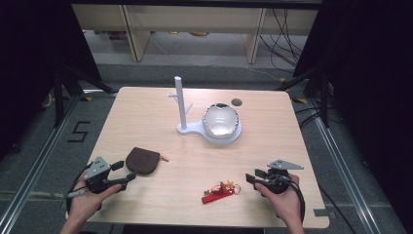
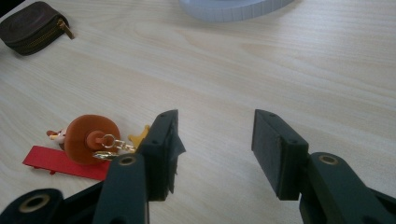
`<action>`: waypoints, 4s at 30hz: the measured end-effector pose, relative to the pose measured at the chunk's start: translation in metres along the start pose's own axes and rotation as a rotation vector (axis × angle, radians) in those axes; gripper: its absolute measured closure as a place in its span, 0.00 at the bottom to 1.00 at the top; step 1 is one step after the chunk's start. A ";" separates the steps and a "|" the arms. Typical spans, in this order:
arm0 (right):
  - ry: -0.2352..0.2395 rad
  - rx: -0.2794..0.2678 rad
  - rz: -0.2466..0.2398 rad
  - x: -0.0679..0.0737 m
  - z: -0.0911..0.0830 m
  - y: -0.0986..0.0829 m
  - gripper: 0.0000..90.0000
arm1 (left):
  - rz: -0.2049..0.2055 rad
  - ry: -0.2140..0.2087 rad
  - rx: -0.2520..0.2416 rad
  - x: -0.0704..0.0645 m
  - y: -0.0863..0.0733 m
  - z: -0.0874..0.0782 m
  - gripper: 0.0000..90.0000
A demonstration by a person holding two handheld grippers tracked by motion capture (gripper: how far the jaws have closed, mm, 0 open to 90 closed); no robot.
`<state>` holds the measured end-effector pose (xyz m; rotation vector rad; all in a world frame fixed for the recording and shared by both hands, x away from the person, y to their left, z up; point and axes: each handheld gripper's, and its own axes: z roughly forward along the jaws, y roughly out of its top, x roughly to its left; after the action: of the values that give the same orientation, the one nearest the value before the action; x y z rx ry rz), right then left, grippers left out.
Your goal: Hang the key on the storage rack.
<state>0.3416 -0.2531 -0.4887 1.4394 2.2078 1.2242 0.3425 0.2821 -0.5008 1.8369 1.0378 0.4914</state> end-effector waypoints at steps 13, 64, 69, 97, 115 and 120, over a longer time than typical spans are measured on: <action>-0.001 0.013 0.027 -0.004 -0.003 0.001 0.56 | -0.148 -0.044 0.217 0.042 0.034 0.022 0.33; -0.009 0.010 0.011 -0.008 -0.003 -0.002 0.54 | -0.218 -0.100 0.381 0.051 0.077 0.052 0.84; -0.010 0.009 0.010 -0.008 -0.004 -0.001 0.54 | -0.162 -0.141 0.329 0.039 0.088 0.041 0.90; 0.052 0.010 -0.013 0.008 -0.003 0.023 0.54 | 0.046 -0.174 0.237 0.001 0.120 0.020 0.98; 0.136 0.007 -0.111 0.031 0.010 0.053 0.53 | 0.112 -0.241 0.161 -0.032 0.148 0.014 0.99; 0.184 0.026 -0.197 0.046 0.023 0.071 0.52 | 0.140 -0.282 0.156 -0.048 0.158 0.024 0.99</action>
<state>0.3781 -0.1912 -0.4390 1.1241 2.4263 1.3100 0.4024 0.1976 -0.3699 2.0574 0.7780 0.2270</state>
